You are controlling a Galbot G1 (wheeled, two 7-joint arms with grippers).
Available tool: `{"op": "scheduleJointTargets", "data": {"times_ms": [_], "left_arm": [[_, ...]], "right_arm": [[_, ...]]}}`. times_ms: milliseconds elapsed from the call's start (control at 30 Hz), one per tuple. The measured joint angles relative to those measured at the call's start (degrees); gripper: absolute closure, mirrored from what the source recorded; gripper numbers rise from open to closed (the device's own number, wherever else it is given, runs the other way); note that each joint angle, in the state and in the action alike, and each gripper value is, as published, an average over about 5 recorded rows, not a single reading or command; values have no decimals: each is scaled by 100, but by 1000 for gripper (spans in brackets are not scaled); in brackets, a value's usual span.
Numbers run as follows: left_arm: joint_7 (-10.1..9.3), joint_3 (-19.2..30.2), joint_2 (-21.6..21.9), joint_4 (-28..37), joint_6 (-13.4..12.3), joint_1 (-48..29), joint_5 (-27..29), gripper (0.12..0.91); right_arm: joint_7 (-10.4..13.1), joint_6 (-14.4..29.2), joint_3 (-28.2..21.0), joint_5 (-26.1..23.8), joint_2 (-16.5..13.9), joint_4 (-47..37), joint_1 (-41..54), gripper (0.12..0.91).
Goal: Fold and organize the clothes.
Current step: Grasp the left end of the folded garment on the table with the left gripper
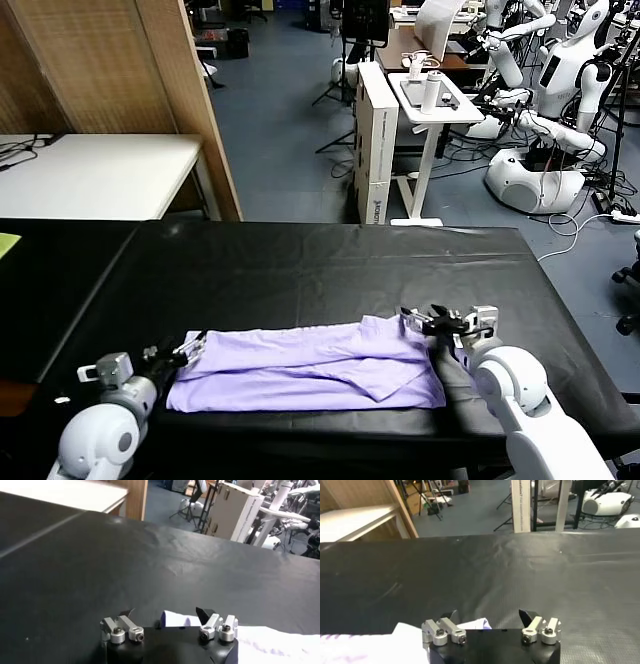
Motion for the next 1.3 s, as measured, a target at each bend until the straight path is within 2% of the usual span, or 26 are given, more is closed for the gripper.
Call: {"op": "scheduleJointTargets", "data": {"times_ms": [67, 133, 567, 667, 767, 933, 1033, 1133, 1300], "left_arm": [[-1, 52, -9, 73, 8, -48, 1, 811], [-1, 93, -15, 131, 12, -73, 3, 870], [54, 207, -46, 202, 28, -74, 32, 881], [82, 229, -62, 196, 13, -78, 55, 872], [114, 246, -87, 204, 3, -112, 93, 768], [130, 307, -170, 302, -5, -247, 163, 418], [125, 364, -210, 405, -7, -378, 189, 243], [114, 427, -226, 519, -5, -537, 201, 144], [115, 509, -196, 668, 3, -795, 193, 124]], "right_arm": [[-8, 0, -11, -6, 17, -23, 4, 886], [-15, 1, -15, -15, 32, -37, 2, 886], [11, 208, 102, -312, 260, -76, -125, 873], [33, 249, 172, -388, 352, -87, -151, 778], [59, 264, 224, -426, 451, -88, -168, 600], [73, 278, 277, -423, 551, -43, -176, 283], [11, 349, 328, -373, 539, 22, -212, 152], [-125, 482, 386, -306, 460, 140, -282, 122], [-282, 634, 500, -156, 257, 403, -426, 118]]}}
